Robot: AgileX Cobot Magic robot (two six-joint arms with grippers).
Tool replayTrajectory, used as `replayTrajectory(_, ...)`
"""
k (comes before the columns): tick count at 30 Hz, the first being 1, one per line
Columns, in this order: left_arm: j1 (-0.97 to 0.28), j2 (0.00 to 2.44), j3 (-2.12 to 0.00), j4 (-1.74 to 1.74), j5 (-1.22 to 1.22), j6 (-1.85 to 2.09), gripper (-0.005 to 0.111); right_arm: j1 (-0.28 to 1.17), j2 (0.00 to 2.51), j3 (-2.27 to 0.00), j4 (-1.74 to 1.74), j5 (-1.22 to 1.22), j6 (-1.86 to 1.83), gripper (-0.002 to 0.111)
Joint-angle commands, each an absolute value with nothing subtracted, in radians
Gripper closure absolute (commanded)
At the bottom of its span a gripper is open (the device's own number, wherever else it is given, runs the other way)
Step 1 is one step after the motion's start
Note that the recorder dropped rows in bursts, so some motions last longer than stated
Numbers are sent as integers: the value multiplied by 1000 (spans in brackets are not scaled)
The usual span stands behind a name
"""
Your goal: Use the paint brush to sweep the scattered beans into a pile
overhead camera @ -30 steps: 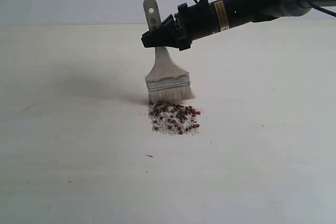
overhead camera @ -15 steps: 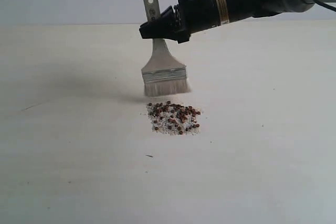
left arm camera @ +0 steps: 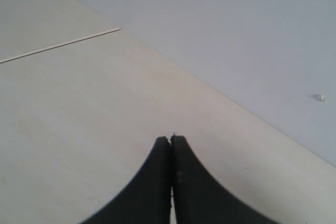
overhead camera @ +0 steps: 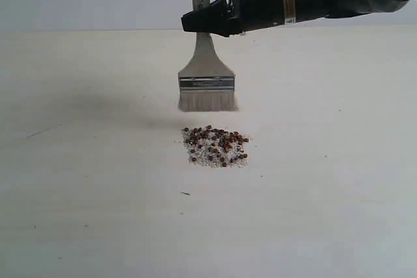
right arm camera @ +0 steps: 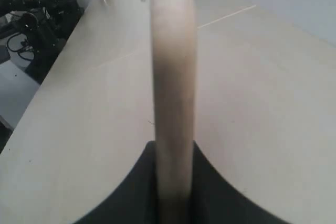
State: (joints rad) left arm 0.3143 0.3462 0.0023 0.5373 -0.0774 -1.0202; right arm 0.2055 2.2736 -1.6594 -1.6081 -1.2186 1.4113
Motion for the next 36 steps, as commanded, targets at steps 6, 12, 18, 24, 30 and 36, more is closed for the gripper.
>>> replayTrajectory(6, 316, 339, 0, 536, -79, -1020, 107, 114, 2055, -1334, -1373, -1221, 1327, 108)
replayTrajectory(12, 316, 339, 0, 536, -79, -1020, 107, 117, 1922, -1061, -1144, -1125, 1154, 108)
replayTrajectory(18, 316, 339, 0, 536, -79, -1020, 107, 117, 1815, -809, -913, -988, 975, 108)
replayTrajectory(24, 316, 339, 0, 536, -79, -1020, 107, 117, 1798, -772, -977, -994, 1166, 108)
replayTrajectory(30, 316, 339, 0, 536, -79, -1020, 107, 117, 1777, -775, -935, -989, 1172, 108)
replayTrajectory(36, 316, 339, 0, 536, -79, -1020, 107, 117, 1768, -775, -974, -874, 1101, 108)
